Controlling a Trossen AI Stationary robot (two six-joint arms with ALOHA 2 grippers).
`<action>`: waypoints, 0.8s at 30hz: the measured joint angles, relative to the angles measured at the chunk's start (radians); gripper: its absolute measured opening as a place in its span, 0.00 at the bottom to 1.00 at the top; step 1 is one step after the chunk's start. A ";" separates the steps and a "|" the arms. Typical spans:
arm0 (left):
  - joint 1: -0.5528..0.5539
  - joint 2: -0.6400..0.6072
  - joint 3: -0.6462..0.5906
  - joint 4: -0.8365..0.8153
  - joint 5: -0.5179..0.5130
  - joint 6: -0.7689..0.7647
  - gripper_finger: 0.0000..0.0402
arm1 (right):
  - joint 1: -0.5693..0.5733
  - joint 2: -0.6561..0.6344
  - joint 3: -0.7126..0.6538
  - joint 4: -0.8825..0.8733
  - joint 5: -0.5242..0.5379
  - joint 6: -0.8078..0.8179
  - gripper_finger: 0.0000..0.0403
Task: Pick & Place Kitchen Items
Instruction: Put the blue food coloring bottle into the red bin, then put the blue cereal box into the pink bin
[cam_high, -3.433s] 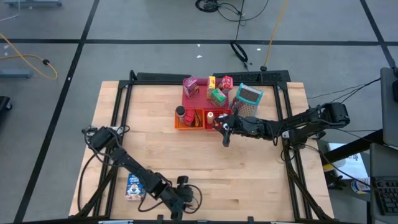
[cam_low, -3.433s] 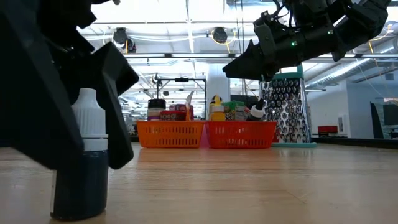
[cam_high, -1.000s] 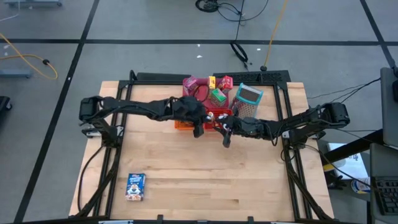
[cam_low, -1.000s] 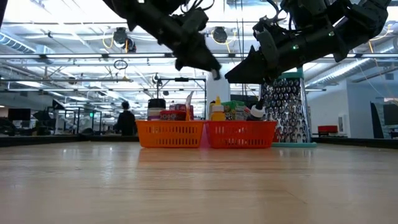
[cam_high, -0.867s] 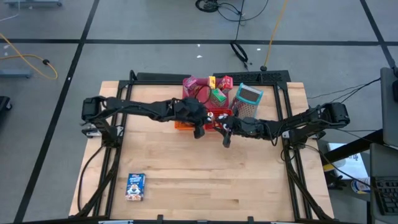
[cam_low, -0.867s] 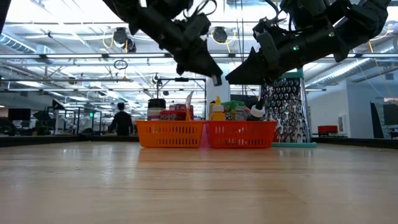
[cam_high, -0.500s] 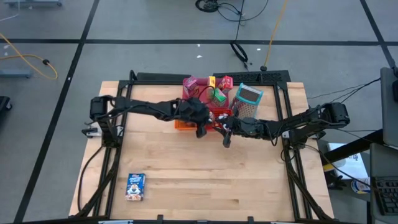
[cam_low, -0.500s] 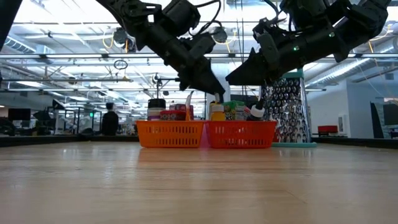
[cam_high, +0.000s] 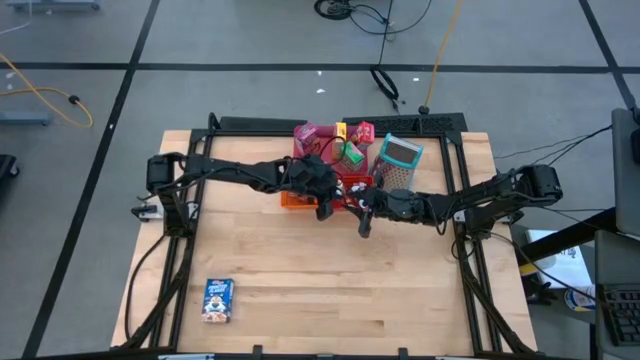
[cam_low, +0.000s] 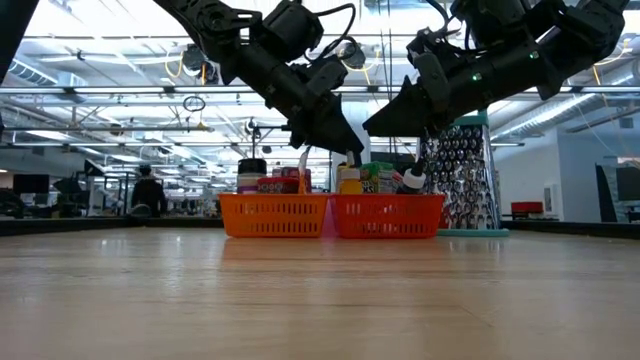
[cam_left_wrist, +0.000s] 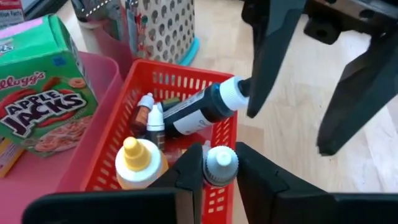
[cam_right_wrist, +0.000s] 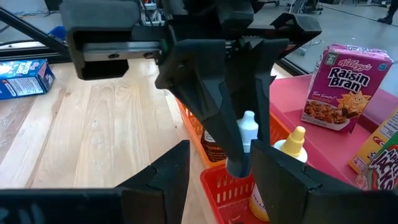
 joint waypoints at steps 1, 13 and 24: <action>0.000 0.000 0.000 -0.001 0.000 0.000 0.19 | 0.000 0.000 0.000 0.000 0.000 0.000 0.40; 0.000 0.000 0.000 0.016 -0.071 -0.001 0.20 | 0.000 0.000 0.000 0.000 -0.001 0.000 0.40; 0.000 0.000 0.000 0.007 -0.073 0.004 0.38 | 0.000 0.000 0.000 0.000 -0.001 0.000 0.40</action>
